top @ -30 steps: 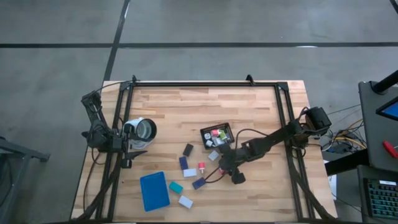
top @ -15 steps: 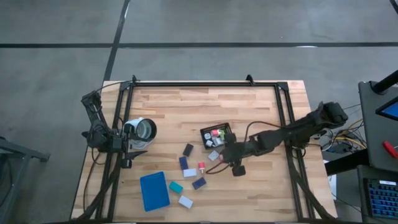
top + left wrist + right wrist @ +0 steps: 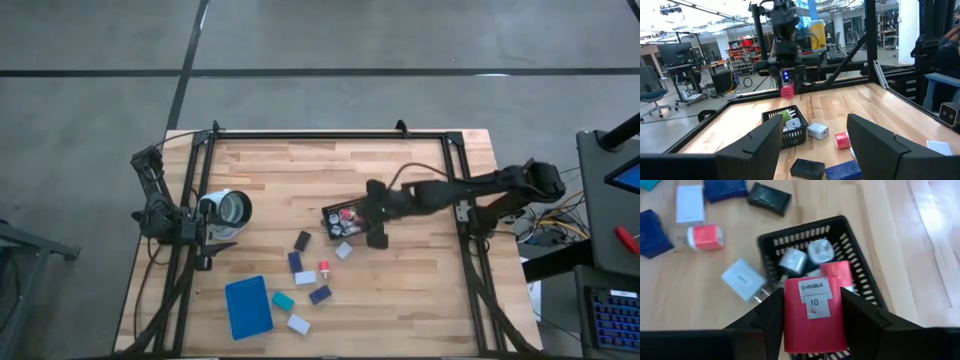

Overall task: Pick & Place Office items
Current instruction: Put the pink charger adapter into the black bin

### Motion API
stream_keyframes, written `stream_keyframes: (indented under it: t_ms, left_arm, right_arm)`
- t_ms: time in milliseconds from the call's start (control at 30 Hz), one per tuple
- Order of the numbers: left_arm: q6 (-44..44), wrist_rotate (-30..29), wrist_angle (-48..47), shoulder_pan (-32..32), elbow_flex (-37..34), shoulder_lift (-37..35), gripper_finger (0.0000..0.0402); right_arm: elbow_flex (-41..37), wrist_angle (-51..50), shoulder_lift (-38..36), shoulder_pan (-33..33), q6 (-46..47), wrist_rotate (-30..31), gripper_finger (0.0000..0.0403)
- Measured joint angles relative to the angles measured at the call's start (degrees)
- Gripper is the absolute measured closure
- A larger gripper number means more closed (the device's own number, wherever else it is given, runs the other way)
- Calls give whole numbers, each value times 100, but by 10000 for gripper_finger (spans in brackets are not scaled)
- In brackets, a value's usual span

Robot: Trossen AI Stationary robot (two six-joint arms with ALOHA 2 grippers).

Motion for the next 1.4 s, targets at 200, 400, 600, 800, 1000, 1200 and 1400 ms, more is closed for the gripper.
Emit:
stream_keyframes:
  t_ms: [200, 400, 600, 800, 1000, 1200, 1400]
  left_arm:
    - [0, 0, 0, 0, 0, 0, 177]
    - [0, 0, 0, -1, 0, 0, 177]
    - [-2, 0, 1, 1, 0, 0, 177]
    - [-2, 0, 1, 0, 2, 0, 177]
    - [-2, 0, 0, -1, 2, 0, 177]
    - [-2, 0, 0, 0, 2, 1, 177]
    - [-2, 0, -1, 0, 1, 1, 177]
  right_arm:
    - [0, -31, 101, -862, -62, -880, 242]
    - [-2, -37, 401, -1316, -62, -1384, 238]
    - [0, 35, 861, -1413, -65, -1408, 243]
    - [-10, 77, 1154, -1457, -67, -1397, 235]
    - [2, 98, 1203, -1454, -67, -1410, 234]
    - [0, 74, 1140, -1452, -67, -1410, 233]
    - [0, 80, 1131, -1450, -53, -1408, 232]
